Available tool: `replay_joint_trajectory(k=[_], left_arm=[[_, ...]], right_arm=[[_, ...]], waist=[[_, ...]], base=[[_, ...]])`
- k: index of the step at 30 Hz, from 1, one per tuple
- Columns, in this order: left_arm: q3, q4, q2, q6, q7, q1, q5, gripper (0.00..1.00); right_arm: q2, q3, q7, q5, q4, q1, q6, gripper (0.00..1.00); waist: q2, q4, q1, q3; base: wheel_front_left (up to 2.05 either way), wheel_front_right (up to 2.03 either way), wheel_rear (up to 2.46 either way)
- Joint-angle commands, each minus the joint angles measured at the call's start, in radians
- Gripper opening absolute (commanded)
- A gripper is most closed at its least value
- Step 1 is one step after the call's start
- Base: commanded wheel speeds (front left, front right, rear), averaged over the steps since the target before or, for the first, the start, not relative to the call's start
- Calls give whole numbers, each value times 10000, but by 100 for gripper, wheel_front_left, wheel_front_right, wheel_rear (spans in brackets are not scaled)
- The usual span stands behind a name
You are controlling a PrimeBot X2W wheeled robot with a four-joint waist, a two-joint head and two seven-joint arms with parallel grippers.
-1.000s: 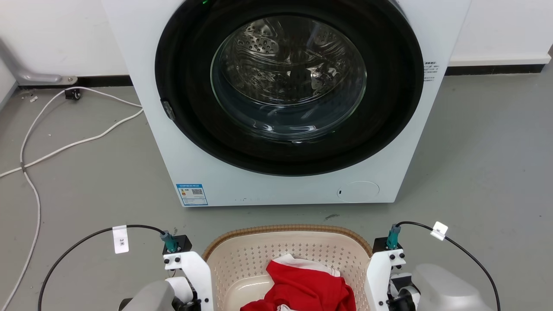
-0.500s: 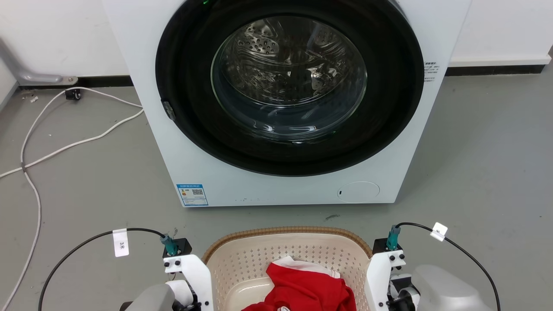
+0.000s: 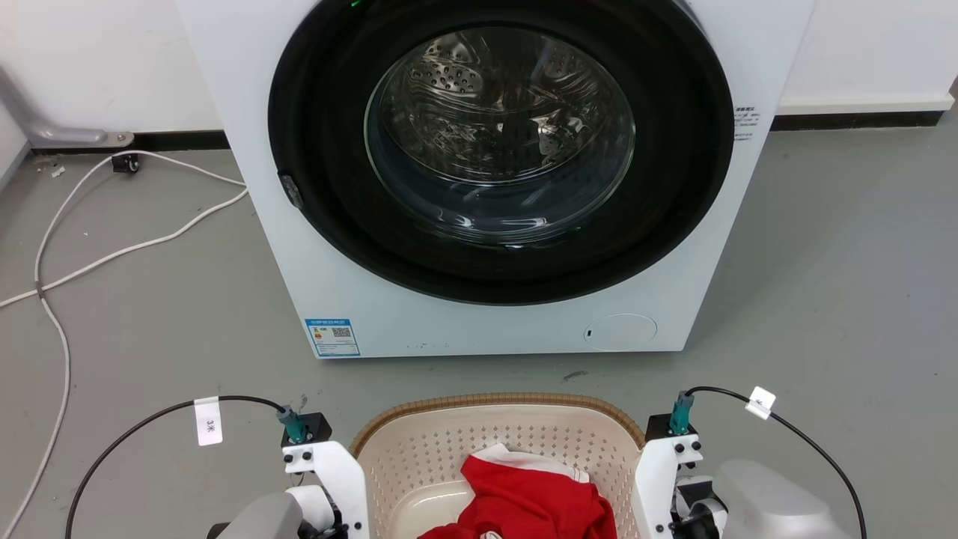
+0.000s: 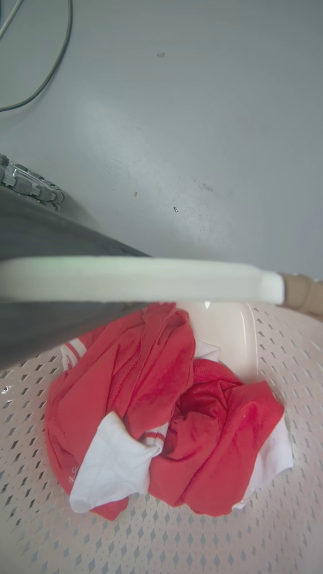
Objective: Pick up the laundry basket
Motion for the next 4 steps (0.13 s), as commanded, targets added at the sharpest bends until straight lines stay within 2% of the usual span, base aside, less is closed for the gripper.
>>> replay_joint_trajectory(k=[1, 4], left_arm=[[-24, -89, -142, -53, -90, 25, -75, 0], [-41, -89, -139, -47, -99, 27, -102, 0]], right_arm=[[260, 28, -22, 101, -83, -17, 138, 0], [260, 48, -34, 132, -76, -24, 138, 0]], waist=[[0, -2, 0, 6], [0, 1, 0, 13]], base=[[0, 0, 0], [0, 0, 0]])
